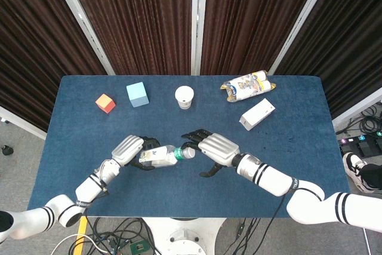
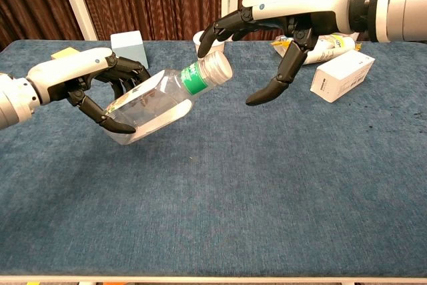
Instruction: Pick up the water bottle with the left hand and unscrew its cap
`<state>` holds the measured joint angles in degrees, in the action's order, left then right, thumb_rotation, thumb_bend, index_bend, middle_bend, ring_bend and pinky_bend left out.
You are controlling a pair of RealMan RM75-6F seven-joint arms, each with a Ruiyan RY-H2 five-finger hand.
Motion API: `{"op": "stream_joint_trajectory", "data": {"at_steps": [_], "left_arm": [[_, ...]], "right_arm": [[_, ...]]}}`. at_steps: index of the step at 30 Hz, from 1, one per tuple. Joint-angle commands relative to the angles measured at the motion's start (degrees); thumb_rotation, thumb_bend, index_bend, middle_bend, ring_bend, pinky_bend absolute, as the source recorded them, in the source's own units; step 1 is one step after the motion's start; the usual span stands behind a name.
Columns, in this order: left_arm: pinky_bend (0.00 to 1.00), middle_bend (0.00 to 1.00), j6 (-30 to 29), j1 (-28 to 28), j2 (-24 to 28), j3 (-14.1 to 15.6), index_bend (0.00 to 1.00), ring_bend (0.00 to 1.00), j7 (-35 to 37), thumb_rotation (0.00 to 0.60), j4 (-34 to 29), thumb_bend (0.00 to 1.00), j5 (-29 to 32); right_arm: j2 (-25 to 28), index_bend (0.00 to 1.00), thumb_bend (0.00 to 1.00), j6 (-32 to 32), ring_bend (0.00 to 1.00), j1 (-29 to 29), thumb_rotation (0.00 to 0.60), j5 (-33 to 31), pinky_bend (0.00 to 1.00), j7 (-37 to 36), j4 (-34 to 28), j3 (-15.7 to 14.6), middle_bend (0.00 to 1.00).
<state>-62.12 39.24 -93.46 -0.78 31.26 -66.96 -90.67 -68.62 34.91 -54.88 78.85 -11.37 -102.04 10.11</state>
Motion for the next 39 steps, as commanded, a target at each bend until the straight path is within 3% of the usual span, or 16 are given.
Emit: {"op": "stream_joint_trajectory", "data": {"at_steps": [1, 14, 39], "left_arm": [[0.5, 0.55, 0.1, 0.0, 0.0, 0.0, 0.57, 0.45, 0.0, 0.6, 0.1, 0.35, 0.1], [0.5, 0.55, -2.1, -0.4, 1.0, 0.2, 0.57, 0.45, -1.2, 0.6, -1.1, 0.35, -1.0], [0.5, 0.55, 0.7, 0.3, 0.1, 0.3, 0.57, 0.45, -0.3, 0.6, 0.2, 0.35, 0.4]], "right_arm": [[0.0, 0.21, 0.11, 0.3, 0.0, 0.0, 0.59, 0.4, 0.0, 0.0, -0.3, -0.1, 0.04], [-0.4, 0.21, 0.11, 2.2, 0.0, 0.4, 0.589, -3.8, 0.0, 2.8, 1.7, 0.1, 0.04], [0.2, 0.21, 0.12, 1.6, 0.0, 0.3, 0.59, -2.3, 0.0, 2.7, -0.2, -0.9, 0.05]]}}
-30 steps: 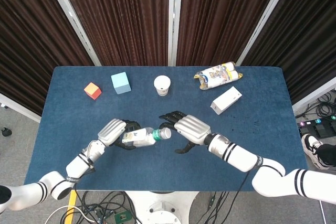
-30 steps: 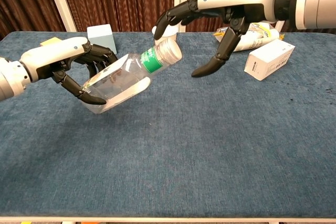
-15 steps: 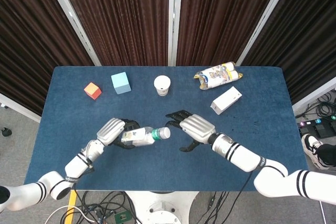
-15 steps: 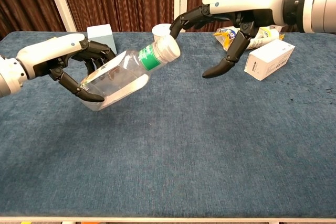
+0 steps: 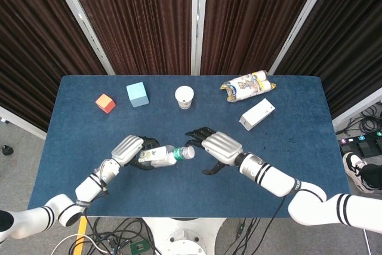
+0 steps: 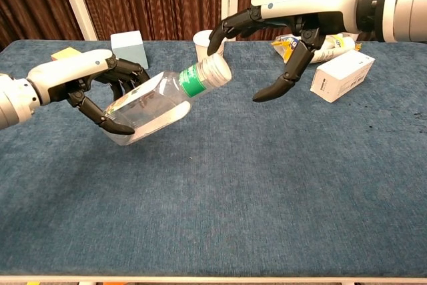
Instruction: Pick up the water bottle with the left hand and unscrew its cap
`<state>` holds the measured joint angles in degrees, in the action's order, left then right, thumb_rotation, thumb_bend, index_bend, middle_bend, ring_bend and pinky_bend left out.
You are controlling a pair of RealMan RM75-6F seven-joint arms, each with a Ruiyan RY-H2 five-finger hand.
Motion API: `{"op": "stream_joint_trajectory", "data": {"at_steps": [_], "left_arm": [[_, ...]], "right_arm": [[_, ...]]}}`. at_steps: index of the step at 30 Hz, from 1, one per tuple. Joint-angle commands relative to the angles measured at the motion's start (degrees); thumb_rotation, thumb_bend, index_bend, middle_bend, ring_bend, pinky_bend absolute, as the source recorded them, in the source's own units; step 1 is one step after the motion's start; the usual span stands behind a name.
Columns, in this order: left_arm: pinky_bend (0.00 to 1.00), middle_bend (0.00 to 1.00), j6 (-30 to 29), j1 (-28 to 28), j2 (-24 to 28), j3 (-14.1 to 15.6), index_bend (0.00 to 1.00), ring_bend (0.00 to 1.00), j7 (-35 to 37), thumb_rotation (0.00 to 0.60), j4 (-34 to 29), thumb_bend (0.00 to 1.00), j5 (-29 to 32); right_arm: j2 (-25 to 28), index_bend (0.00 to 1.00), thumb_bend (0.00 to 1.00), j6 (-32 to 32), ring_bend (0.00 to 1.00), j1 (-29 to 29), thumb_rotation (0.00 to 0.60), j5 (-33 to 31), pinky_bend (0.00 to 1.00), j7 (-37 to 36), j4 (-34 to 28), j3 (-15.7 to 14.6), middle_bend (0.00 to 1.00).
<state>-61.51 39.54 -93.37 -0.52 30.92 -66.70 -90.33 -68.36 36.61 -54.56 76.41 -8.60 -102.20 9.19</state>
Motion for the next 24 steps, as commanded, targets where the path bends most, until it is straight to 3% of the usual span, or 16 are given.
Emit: {"op": "stream_joint_trajectory", "data": {"at_steps": [1, 24], "left_arm": [[0.5, 0.55, 0.2, 0.0, 0.1, 0.0, 0.57, 0.45, 0.0, 0.6, 0.0, 0.35, 0.1], [0.5, 0.55, -0.5, -0.1, 0.9, -0.2, 0.57, 0.45, -1.9, 0.6, -1.5, 0.36, 0.1]], "right_arm": [[0.0, 0.21, 0.12, -0.1, 0.0, -0.1, 0.59, 0.3, 0.0, -0.1, 0.0, 0.0, 0.05], [-0.2, 0.21, 0.12, 1.0, 0.0, 0.5, 0.589, -0.8, 0.0, 0.0, 0.8, -0.2, 0.05]]}}
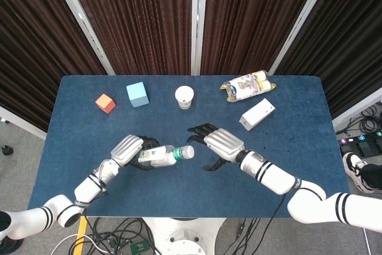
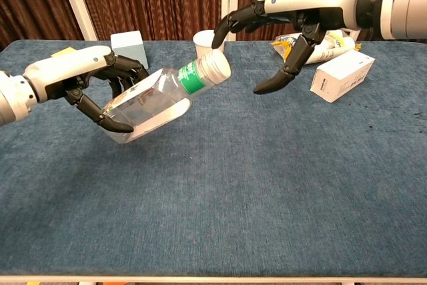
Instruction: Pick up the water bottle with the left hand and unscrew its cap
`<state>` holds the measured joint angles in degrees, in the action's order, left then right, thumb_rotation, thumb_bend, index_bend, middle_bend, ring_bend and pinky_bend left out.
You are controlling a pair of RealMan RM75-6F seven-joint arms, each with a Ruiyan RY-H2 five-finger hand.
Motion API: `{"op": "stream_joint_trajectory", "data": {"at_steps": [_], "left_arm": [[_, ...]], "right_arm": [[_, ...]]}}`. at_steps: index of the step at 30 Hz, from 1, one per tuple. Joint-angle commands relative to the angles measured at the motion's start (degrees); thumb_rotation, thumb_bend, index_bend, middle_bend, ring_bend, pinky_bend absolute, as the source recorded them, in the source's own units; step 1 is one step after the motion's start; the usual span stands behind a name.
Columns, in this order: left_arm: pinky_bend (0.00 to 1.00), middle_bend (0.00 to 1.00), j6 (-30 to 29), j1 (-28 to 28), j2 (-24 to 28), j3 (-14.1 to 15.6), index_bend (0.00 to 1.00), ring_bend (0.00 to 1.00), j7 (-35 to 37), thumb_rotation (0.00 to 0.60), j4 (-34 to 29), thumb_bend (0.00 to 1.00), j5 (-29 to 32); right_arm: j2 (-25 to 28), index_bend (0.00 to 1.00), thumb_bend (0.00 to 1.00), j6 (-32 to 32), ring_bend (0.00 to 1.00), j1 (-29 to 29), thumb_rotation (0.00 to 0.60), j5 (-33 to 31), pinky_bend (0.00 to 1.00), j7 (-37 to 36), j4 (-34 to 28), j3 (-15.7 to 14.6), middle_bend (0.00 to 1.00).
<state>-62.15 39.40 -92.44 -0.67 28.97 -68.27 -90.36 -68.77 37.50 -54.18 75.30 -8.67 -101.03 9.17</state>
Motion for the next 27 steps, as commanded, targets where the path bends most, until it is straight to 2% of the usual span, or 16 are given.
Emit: {"op": "stream_joint_trajectory", "data": {"at_steps": [1, 14, 27], "left_arm": [[0.5, 0.55, 0.2, 0.1, -0.1, -0.1, 0.57, 0.45, 0.1, 0.6, 0.1, 0.36, 0.1], [0.5, 0.55, 0.9, 0.3, -0.5, 0.0, 0.57, 0.45, 0.5, 0.6, 0.8, 0.36, 0.3], [0.5, 0.55, 0.0, 0.1, -0.4, 0.2, 0.57, 0.45, 0.7, 0.6, 0.6, 0.36, -0.3]], "right_arm": [[0.3, 0.21, 0.12, 0.2, 0.0, 0.2, 0.589, 0.5, 0.0, 0.1, -0.6, -0.2, 0.05], [0.8, 0.21, 0.12, 0.2, 0.0, 0.0, 0.589, 2.0, 0.0, 0.4, -2.2, -0.4, 0.05], [0.2, 0.21, 0.12, 2.1, 0.0, 0.6, 0.585, 1.7, 0.0, 0.4, -1.0, 0.0, 0.06]]}}
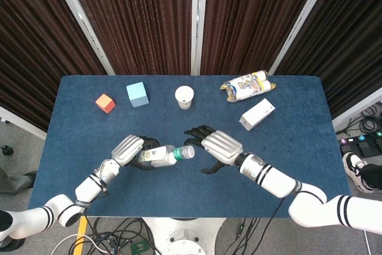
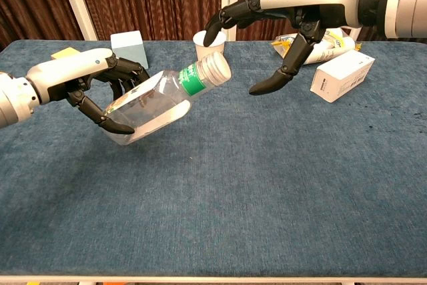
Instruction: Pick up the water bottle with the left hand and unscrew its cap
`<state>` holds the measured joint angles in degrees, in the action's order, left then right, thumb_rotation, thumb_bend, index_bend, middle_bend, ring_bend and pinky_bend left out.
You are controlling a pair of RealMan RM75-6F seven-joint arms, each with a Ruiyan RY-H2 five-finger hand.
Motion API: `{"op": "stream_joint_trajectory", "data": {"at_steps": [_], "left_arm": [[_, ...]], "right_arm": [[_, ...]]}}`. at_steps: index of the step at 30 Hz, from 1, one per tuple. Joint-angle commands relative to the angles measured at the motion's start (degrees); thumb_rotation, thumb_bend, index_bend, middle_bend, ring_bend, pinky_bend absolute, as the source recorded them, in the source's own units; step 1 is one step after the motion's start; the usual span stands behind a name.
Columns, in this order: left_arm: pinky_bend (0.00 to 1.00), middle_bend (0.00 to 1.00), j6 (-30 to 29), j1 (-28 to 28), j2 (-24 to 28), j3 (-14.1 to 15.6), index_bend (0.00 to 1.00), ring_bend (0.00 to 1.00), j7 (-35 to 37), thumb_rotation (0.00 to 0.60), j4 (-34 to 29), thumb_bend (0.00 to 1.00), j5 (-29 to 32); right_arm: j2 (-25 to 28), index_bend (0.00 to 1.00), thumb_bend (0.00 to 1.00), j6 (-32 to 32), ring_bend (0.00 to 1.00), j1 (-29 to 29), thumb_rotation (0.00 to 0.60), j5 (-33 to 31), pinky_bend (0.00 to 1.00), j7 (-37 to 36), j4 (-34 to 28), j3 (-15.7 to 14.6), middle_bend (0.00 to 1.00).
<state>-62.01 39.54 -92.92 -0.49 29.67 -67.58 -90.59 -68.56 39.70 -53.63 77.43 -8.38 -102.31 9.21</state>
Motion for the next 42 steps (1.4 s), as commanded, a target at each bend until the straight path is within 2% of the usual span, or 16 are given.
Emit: {"op": "stream_joint_trajectory", "data": {"at_steps": [1, 8, 35, 42], "left_arm": [[0.5, 0.55, -0.3, 0.0, 0.1, 0.0, 0.57, 0.45, 0.0, 0.6, -0.2, 0.35, -0.1], [0.5, 0.55, -0.4, -0.1, 0.2, -0.2, 0.57, 0.45, 0.1, 0.6, -0.4, 0.36, 0.0], [0.5, 0.55, 0.3, 0.0, 0.1, 0.0, 0.57, 0.45, 0.3, 0.6, 0.1, 0.36, 0.3], [0.5, 0.55, -0.6, -0.1, 0.5, 0.0, 0.57, 0.45, -0.2, 0.6, -0.8, 0.36, -0.3]], "right_arm": [[0.0, 0.21, 0.12, -0.3, 0.0, 0.0, 0.584, -0.6, 0.0, 0.3, 0.4, -0.1, 0.06], [-0.2, 0.21, 0.12, -1.9, 0.0, -0.3, 0.582, -2.2, 0.0, 1.4, 0.7, -0.8, 0.06], [0.2, 0.21, 0.12, -0.3, 0.0, 0.2, 0.582, 0.3, 0.0, 0.7, -0.7, -0.6, 0.07], [-0.2, 0.21, 0.12, -0.2, 0.0, 0.3, 0.583, -1.5, 0.0, 1.6, 0.6, -0.6, 0.07]]}}
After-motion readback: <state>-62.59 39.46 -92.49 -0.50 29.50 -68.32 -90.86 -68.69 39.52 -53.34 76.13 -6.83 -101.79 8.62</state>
